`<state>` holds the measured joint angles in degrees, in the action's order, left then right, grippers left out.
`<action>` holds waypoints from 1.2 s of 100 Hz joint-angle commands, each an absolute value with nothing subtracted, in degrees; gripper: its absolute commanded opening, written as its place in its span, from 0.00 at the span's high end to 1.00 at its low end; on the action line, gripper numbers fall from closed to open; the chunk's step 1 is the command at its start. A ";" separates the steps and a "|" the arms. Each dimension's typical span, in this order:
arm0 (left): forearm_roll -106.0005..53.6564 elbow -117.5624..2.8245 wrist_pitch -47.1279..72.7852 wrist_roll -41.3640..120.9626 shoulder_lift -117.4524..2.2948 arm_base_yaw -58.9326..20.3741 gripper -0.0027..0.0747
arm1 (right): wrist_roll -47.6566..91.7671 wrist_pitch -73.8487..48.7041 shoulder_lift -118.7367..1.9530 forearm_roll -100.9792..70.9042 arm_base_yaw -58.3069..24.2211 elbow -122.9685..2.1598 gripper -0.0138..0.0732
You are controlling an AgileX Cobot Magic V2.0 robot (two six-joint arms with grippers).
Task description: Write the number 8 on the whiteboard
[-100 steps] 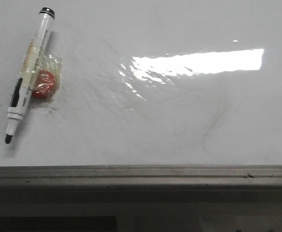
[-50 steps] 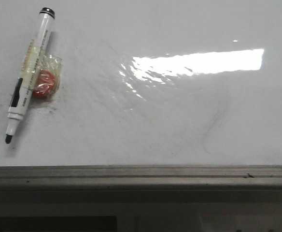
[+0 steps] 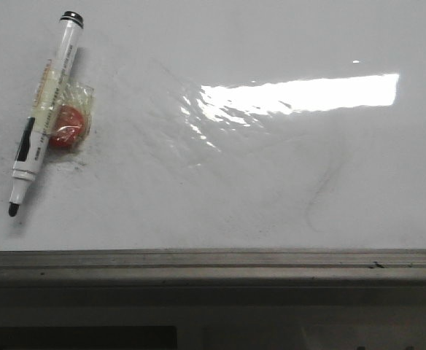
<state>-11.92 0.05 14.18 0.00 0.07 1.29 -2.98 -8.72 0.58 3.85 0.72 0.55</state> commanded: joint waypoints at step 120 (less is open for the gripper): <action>-9.34 -17.16 10.92 1.07 -14.66 0.22 0.94 | -3.98 -17.10 -20.33 0.00 0.69 -18.14 0.91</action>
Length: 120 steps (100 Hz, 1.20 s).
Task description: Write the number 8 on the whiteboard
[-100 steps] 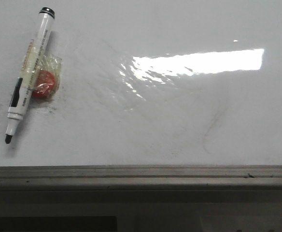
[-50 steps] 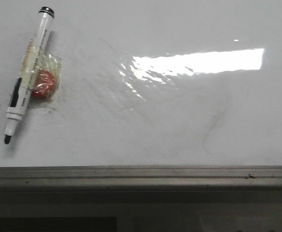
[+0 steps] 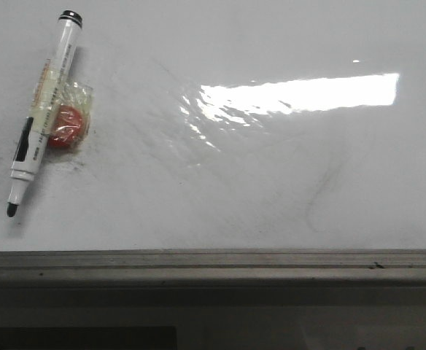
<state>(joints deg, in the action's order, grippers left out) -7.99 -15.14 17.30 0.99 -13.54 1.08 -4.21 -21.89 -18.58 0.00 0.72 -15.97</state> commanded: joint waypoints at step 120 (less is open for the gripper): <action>-16.90 -14.64 2.68 9.67 -15.08 -24.31 0.35 | -3.98 -15.87 -20.69 0.00 0.69 -17.85 0.91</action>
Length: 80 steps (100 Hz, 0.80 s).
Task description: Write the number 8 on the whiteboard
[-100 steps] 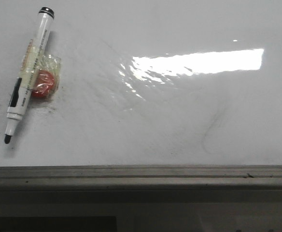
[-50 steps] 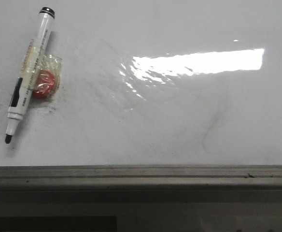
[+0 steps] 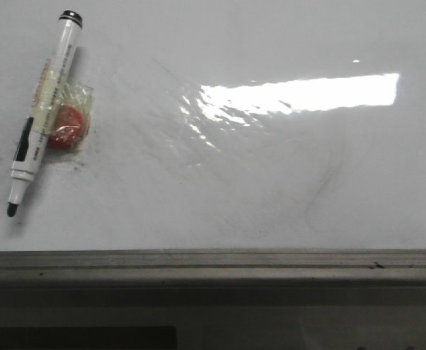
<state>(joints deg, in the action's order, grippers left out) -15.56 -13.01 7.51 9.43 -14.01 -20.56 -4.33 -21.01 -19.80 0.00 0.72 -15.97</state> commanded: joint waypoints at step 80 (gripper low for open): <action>-21.85 -14.64 -19.77 9.47 -46.05 -48.86 0.38 | -3.98 -15.74 -20.69 0.00 0.69 -17.58 0.91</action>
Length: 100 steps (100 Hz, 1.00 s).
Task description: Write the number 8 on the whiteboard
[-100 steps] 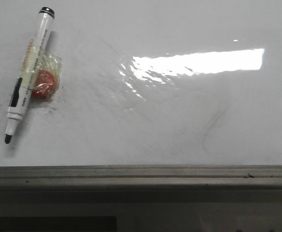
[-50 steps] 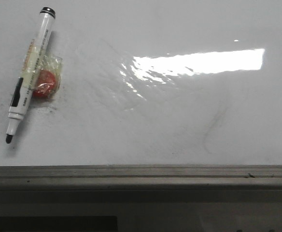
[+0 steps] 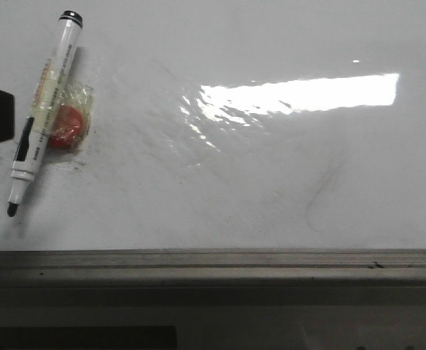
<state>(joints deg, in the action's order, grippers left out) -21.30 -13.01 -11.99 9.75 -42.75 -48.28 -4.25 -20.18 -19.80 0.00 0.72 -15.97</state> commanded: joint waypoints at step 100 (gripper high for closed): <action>-6.65 -20.73 -22.93 9.47 -58.18 -49.01 0.99 | -2.22 -17.15 -22.80 0.00 -29.19 -19.04 0.91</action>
<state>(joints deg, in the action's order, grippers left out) -13.79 -16.57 -20.93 9.84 -59.27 -48.84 -3.63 -20.54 -20.84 -0.31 -24.70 -16.07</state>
